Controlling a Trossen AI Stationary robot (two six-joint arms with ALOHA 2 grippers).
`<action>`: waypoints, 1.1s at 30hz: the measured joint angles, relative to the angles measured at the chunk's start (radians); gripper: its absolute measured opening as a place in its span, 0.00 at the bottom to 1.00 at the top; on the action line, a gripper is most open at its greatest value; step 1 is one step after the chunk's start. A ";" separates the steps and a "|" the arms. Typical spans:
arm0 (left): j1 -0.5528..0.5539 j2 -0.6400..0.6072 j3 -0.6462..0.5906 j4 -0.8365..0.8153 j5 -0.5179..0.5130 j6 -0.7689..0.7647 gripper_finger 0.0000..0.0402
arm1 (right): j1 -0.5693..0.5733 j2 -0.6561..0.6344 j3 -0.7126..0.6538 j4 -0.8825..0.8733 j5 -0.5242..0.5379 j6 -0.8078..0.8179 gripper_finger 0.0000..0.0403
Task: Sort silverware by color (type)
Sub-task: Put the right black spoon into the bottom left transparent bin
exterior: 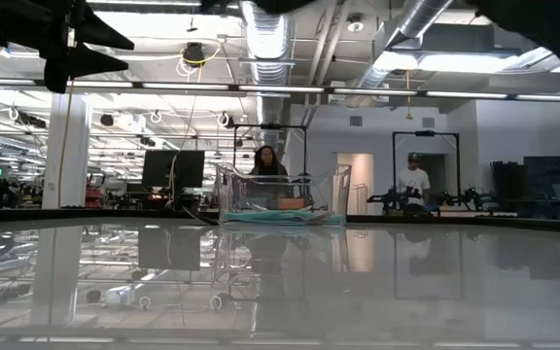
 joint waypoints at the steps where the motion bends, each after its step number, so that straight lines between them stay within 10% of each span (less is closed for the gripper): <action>1: 0.000 0.000 0.000 0.000 0.000 -0.001 0.47 | -0.003 0.012 0.053 -0.037 -0.012 0.000 0.09; 33: 0.000 0.000 0.000 0.000 -0.003 0.009 0.47 | -0.030 0.121 0.190 -0.110 -0.045 0.199 0.09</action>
